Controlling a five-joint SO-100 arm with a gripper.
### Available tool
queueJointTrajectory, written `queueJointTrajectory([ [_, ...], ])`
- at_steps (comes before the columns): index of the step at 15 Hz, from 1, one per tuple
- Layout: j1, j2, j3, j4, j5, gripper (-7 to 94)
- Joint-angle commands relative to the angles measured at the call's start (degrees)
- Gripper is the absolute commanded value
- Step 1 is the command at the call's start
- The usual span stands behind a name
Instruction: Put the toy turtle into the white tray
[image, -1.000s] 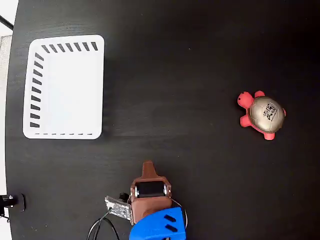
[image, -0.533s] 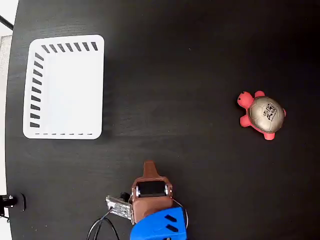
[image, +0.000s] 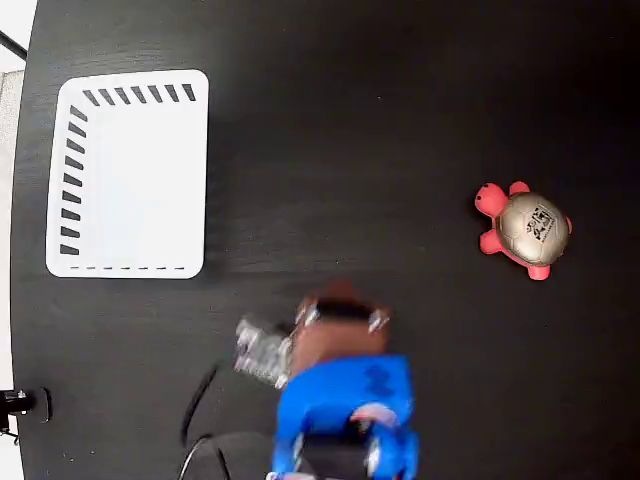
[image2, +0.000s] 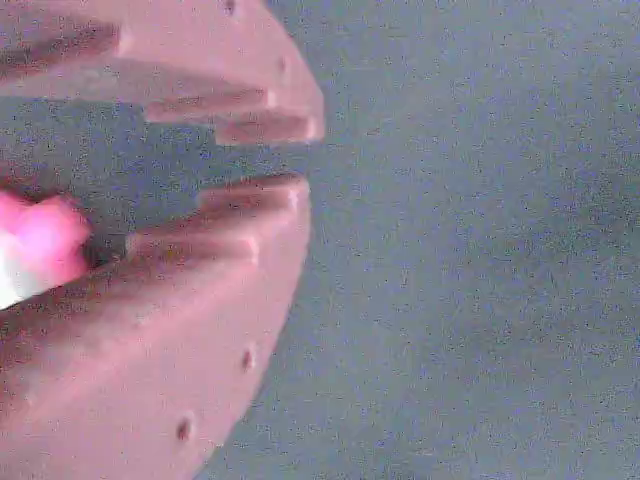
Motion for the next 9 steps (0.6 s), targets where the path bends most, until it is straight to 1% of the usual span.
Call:
queueJointTrajectory([
  [1,7.8,-12.7,-17.0,4.7,-3.5,0],
  [4,15.8,-26.4,-30.7,11.3,-7.3,0],
  [8,24.3,-38.0,-44.7,15.9,-12.0,0],
  [9,26.0,-40.3,-47.2,16.0,-13.2,0],
])
